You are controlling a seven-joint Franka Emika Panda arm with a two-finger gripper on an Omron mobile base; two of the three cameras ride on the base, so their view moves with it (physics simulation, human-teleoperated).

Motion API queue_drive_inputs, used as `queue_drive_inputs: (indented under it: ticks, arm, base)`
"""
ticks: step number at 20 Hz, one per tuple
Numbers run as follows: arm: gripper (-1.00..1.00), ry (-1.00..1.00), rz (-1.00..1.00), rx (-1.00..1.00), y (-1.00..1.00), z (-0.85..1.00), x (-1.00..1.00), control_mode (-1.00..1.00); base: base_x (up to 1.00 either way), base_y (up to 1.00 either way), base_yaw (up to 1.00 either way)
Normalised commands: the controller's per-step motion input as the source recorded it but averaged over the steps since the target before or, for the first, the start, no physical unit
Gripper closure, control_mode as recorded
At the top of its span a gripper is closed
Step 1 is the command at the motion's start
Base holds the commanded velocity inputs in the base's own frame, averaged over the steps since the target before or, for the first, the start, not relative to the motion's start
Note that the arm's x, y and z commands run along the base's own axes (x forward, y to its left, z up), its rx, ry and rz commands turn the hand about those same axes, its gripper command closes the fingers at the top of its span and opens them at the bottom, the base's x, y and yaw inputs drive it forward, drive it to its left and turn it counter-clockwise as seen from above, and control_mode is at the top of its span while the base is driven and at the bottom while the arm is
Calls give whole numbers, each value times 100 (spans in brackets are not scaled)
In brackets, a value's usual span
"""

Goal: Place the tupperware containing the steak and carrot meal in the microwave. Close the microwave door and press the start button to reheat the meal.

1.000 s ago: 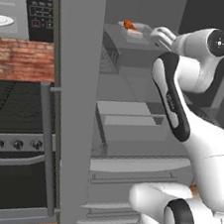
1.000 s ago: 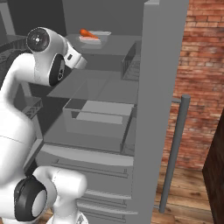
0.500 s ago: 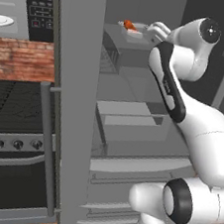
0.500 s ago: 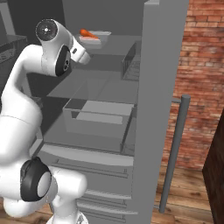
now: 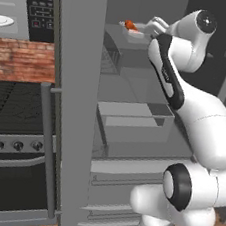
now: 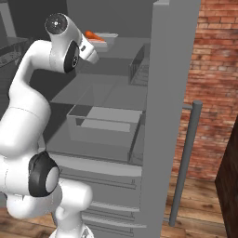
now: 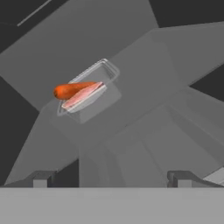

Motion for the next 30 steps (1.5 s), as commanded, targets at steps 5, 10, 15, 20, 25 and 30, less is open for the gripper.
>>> queue_drive_inputs:
  ticks: [5,10,15,20,25,30]
  arm:
    - [-100,0,0,1,0,-6,39,-100]
    - [-100,1,0,0,0,0,49,-100]
    - [-100,5,0,0,0,0,53,-100]
    - [-100,5,0,0,0,0,50,-100]
    - [-100,5,0,0,0,0,50,-100]
    - [-100,3,0,0,0,0,48,-100]
  base:
    - [0,0,0]
    - [0,0,0]
    - [0,0,0]
    - [0,0,0]
    - [0,0,0]
    - [0,0,0]
